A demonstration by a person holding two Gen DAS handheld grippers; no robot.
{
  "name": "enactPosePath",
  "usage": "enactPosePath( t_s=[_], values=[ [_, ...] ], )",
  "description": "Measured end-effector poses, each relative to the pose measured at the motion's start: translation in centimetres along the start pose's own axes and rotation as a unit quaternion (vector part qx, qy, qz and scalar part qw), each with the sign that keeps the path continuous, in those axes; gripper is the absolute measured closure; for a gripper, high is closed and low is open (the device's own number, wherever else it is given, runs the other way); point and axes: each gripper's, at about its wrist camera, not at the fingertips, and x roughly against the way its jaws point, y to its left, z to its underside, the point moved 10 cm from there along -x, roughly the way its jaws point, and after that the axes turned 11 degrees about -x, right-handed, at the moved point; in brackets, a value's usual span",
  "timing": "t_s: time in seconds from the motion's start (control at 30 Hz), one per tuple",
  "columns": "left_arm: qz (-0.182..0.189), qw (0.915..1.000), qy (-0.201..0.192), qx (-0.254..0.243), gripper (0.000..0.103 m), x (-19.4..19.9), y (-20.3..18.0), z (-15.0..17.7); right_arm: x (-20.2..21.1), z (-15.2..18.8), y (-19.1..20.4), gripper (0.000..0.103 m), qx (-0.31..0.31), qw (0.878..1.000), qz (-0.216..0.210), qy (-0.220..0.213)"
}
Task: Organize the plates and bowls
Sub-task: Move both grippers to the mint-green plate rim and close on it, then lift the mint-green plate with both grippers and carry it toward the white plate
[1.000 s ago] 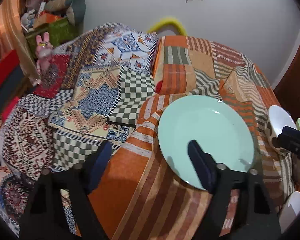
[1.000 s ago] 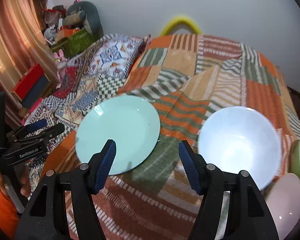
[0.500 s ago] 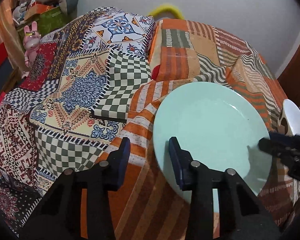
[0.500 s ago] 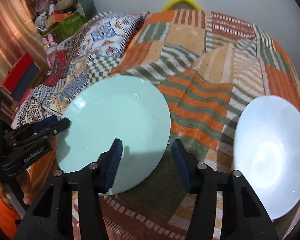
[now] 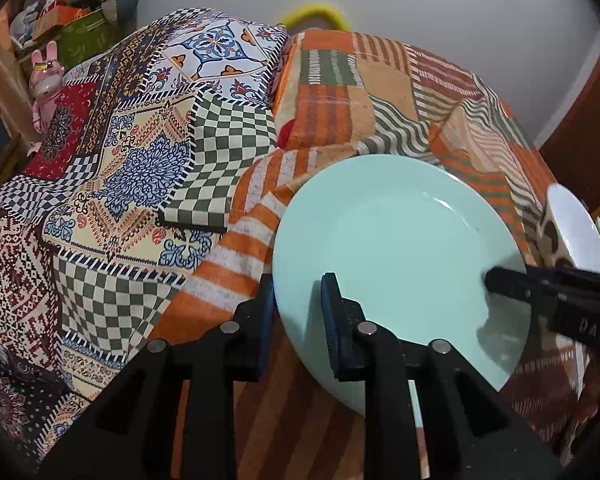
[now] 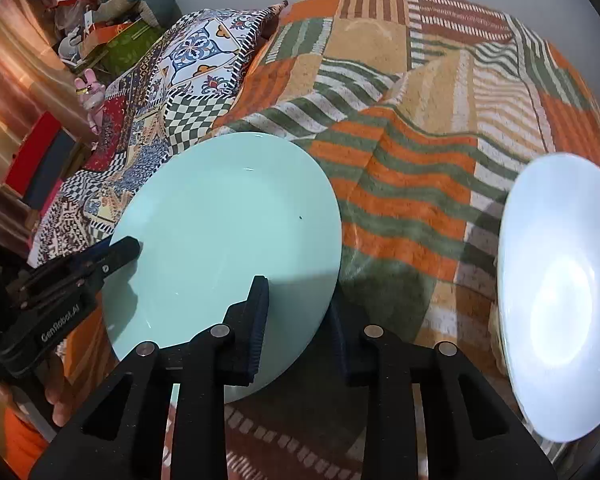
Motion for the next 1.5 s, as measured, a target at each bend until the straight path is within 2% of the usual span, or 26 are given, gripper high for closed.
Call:
enactPosePath(
  t_s=[0.1,0.37,0.7,0.93,1.17,1.5],
  values=[
    [-0.007,0.9999,0.005,-0.015,0.081,0.9,-0.6,1.0,0.3,0.7,0.0,0.077,0.001,1.0,0.0,0.009],
    [0.007,0.9996,0.01,-0.024,0.081,4.3,-2.4,3.6,2.5,3.5,-0.3,0.077,0.014,1.0,-0.009,0.024],
    [0.004,0.9994,-0.01,-0.032,0.081,9.6,-4.4,6.0,6.1,6.9,-0.2,0.077,0.009,0.999,-0.037,0.026],
    [-0.006,0.9981,-0.044,-0.043,0.081,14.7,-6.1,6.4,9.6,7.9,0.3,0.077,0.012,0.998,-0.061,0.003],
    [0.003,0.9961,-0.071,-0.052,0.081,18.9,-8.6,6.4,14.2,9.0,0.0,0.077,0.016,0.996,-0.084,-0.032],
    [0.019,0.9922,-0.098,-0.075,0.08,23.0,-13.9,7.1,20.0,11.4,-2.2,0.077,0.015,0.993,-0.082,-0.088]
  ],
)
